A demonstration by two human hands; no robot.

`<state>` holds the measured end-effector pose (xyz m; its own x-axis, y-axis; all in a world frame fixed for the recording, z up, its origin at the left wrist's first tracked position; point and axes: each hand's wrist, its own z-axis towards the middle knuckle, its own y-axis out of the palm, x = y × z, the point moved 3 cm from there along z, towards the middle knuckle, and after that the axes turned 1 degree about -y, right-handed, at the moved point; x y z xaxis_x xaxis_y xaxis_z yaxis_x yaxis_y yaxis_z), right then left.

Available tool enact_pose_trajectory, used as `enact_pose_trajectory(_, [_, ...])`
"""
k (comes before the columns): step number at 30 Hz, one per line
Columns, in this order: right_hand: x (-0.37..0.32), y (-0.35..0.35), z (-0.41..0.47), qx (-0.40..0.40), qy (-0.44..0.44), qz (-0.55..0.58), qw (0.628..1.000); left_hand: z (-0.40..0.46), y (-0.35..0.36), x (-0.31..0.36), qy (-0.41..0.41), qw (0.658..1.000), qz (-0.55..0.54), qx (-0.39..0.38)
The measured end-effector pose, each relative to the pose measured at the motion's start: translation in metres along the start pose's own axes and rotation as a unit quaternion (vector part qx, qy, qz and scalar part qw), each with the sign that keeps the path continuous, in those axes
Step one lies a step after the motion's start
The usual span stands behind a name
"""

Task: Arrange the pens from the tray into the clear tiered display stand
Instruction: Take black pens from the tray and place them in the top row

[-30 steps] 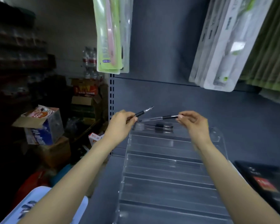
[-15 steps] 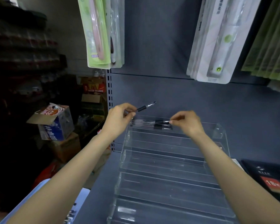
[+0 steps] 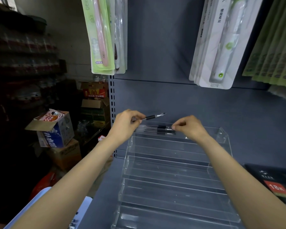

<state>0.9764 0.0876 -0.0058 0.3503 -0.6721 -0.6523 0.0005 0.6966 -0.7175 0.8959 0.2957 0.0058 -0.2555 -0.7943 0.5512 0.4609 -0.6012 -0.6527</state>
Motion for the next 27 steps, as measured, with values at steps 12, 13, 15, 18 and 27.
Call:
enact_pose_trajectory(12, [0.002,0.003,-0.003,-0.031,-0.013,-0.050,0.998,-0.001,0.005,0.009,0.016,1.000,-0.015,-0.004])
enact_pose_trajectory(13, [0.003,0.004,-0.003,-0.032,-0.015,-0.054,0.998,-0.001,0.005,0.009,0.015,1.000,-0.016,-0.003])
enact_pose_trajectory(15, [0.004,0.005,-0.004,-0.024,-0.023,-0.057,0.998,-0.002,0.003,0.009,0.014,1.000,-0.014,0.000])
enact_pose_trajectory(18, [-0.002,-0.002,-0.009,0.019,-0.043,0.015,0.999,-0.003,0.003,0.008,0.015,1.000,-0.007,-0.001])
enact_pose_trajectory(27, [-0.017,-0.014,-0.018,0.037,-0.106,0.230,0.967,0.001,0.011,0.020,0.047,0.999,-0.021,-0.018])
